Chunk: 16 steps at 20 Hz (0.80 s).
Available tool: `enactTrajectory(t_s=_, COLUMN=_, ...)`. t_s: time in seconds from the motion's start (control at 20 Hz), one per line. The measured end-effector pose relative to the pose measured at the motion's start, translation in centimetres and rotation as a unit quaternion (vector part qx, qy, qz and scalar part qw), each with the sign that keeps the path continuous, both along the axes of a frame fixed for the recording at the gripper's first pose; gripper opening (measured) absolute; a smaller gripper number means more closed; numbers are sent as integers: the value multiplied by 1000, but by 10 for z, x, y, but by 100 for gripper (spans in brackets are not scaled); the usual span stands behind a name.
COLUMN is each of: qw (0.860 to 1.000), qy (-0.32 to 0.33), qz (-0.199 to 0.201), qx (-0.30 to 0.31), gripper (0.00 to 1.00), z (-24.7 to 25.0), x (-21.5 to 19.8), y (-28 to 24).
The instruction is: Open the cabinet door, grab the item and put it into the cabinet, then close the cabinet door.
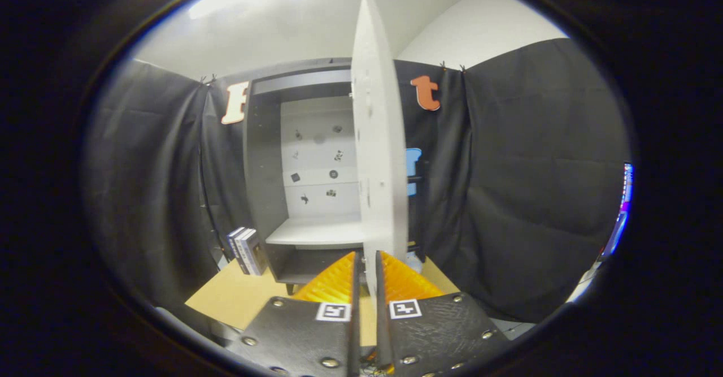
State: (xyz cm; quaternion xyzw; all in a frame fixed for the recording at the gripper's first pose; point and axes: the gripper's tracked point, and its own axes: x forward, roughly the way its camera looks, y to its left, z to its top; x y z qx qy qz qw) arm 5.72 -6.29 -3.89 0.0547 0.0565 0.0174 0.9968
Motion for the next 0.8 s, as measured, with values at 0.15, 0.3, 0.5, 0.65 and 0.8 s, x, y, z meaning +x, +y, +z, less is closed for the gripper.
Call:
enactTrajectory(t_s=0.15, qw=1000, qy=17, qz=18, qx=-11, gripper=39, z=-27, x=14, y=42)
enactTrajectory(t_s=0.3, qw=999, qy=40, qz=37, qx=-5, gripper=70, z=-62, x=35, y=83)
enactTrajectory(t_s=0.5, qw=996, qy=67, qz=55, qx=2, gripper=100, z=-112, x=73, y=133)
enactTrajectory(t_s=0.65, qw=993, qy=96, qz=73, qx=0, gripper=100, z=-155, x=96, y=166)
enactTrajectory(t_s=0.8, qw=987, qy=127, qz=97, qx=-1, gripper=100, z=-197, x=112, y=197)
